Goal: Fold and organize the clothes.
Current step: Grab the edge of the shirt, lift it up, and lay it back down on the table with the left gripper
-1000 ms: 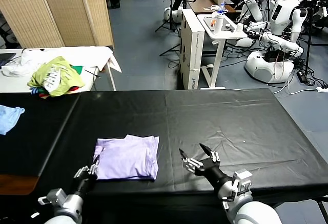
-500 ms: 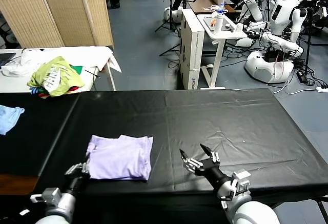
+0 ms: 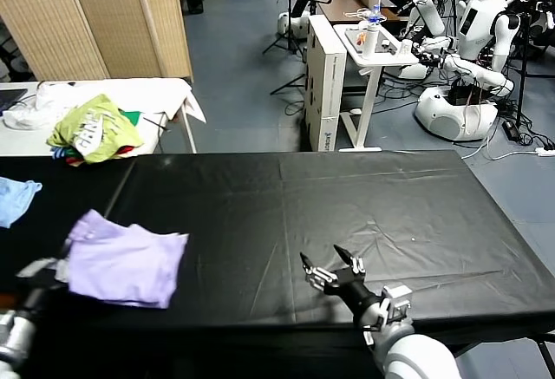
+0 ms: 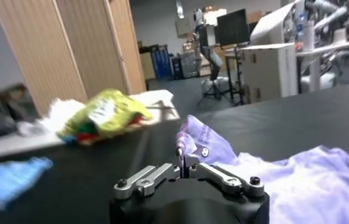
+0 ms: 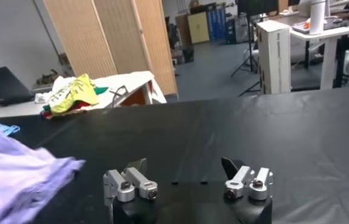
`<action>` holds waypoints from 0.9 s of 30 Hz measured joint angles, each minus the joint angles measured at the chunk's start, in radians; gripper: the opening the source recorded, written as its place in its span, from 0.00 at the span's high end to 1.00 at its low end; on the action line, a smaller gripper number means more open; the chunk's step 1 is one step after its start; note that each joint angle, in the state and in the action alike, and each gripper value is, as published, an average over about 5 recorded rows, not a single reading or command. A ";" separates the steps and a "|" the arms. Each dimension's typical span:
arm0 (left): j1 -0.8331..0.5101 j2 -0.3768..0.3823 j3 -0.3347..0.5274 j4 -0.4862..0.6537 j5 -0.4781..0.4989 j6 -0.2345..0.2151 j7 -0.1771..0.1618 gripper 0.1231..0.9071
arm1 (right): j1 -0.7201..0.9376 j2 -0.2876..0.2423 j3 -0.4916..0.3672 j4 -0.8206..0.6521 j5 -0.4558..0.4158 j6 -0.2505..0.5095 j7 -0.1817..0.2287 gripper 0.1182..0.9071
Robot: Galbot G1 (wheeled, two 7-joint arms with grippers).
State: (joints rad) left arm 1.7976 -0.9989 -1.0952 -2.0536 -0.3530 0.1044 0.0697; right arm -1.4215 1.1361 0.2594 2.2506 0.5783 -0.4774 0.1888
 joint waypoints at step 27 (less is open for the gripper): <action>-0.178 -0.395 0.513 -0.213 -0.143 0.241 -0.143 0.94 | -0.053 0.019 0.004 -0.033 -0.050 -0.001 0.001 0.00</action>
State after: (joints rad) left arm 1.6195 -1.3936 -0.5822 -2.2671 -0.4963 0.3451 -0.0738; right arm -1.4746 1.1550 0.2637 2.2172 0.5284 -0.4784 0.1902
